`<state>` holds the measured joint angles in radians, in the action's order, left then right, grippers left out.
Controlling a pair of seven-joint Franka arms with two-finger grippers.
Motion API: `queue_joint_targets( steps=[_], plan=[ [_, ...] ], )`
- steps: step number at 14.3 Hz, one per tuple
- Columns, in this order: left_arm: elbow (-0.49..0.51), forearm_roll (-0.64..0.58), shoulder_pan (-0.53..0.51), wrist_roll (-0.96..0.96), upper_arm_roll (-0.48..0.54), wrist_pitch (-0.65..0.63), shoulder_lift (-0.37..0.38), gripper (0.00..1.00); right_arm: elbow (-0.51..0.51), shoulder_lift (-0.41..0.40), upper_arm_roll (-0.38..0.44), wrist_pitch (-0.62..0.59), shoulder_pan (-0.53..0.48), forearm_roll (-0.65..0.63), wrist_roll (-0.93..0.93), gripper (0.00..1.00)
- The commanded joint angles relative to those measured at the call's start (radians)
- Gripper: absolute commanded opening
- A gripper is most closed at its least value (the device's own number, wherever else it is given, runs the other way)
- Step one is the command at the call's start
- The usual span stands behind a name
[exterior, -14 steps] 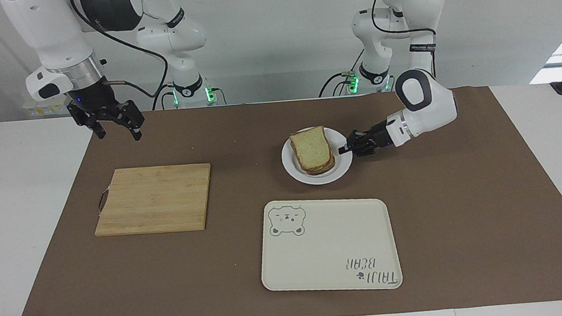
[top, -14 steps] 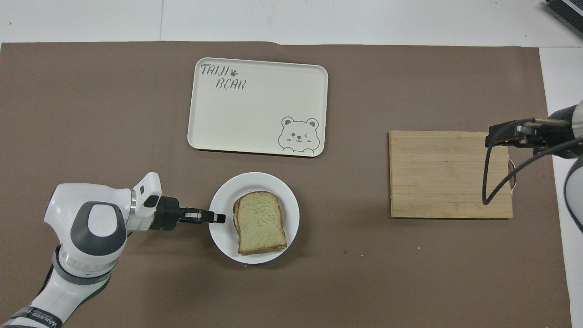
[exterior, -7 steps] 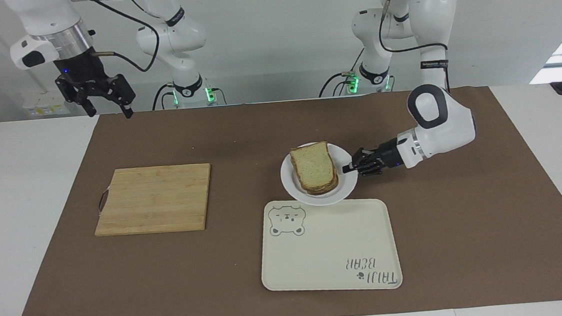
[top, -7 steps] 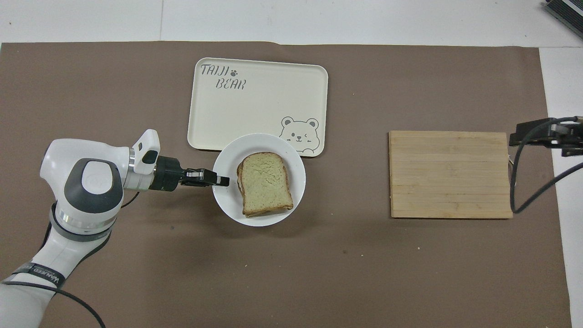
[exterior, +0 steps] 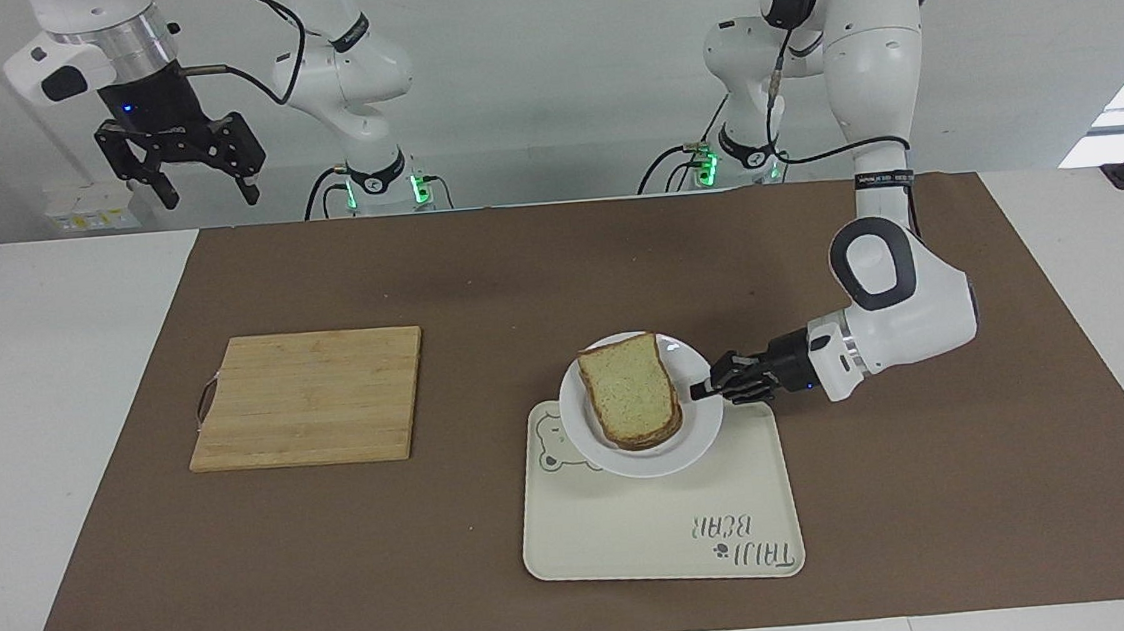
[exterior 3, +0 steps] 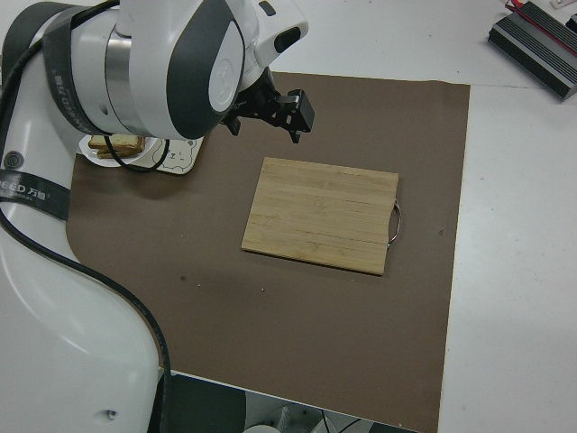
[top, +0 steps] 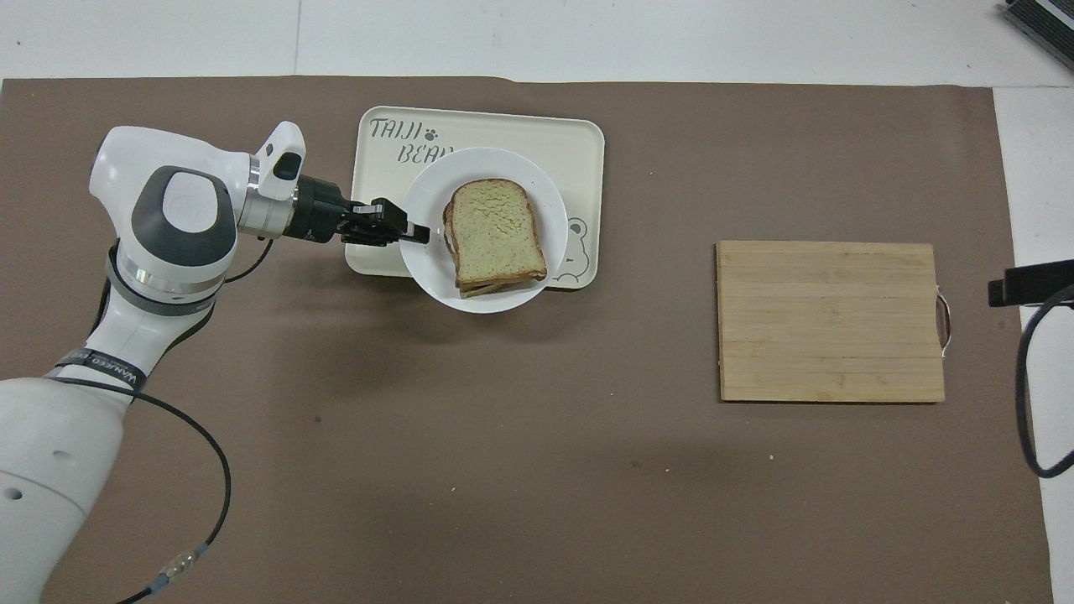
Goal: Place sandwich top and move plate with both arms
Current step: 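Slide the plate with the left gripper onto the bear tray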
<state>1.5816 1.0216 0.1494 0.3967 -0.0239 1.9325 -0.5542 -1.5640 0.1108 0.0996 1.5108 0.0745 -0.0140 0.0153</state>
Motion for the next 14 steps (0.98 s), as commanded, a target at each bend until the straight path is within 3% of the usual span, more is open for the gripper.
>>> queue_joint_targets(
  steps=[1, 7, 12, 13, 14],
  plan=[
    [-0.119, -0.021, 0.001, -0.079, -0.002, -0.003, -0.068, 0.00, -0.007, 0.004, 0.003, 0.026, -0.016, -0.003, -0.028, 1.00],
    [-0.157, -0.052, 0.001, -0.078, -0.004, 0.103, -0.141, 0.00, -0.028, 0.016, 0.014, -0.010, -0.038, -0.017, -0.026, 1.00],
    [-0.135, -0.075, 0.021, -0.073, -0.002, 0.178, -0.136, 0.02, -0.033, 0.023, 0.014, 0.000, -0.041, -0.017, -0.026, 1.00],
    [-0.114, -0.078, 0.019, -0.075, -0.002, 0.183, -0.132, 0.49, -0.033, 0.023, 0.012, -0.003, -0.039, -0.017, -0.026, 1.00],
    [-0.109, -0.078, 0.012, -0.078, -0.002, 0.183, -0.127, 0.87, -0.034, 0.024, 0.014, -0.003, -0.039, -0.017, -0.026, 1.00]
  ],
)
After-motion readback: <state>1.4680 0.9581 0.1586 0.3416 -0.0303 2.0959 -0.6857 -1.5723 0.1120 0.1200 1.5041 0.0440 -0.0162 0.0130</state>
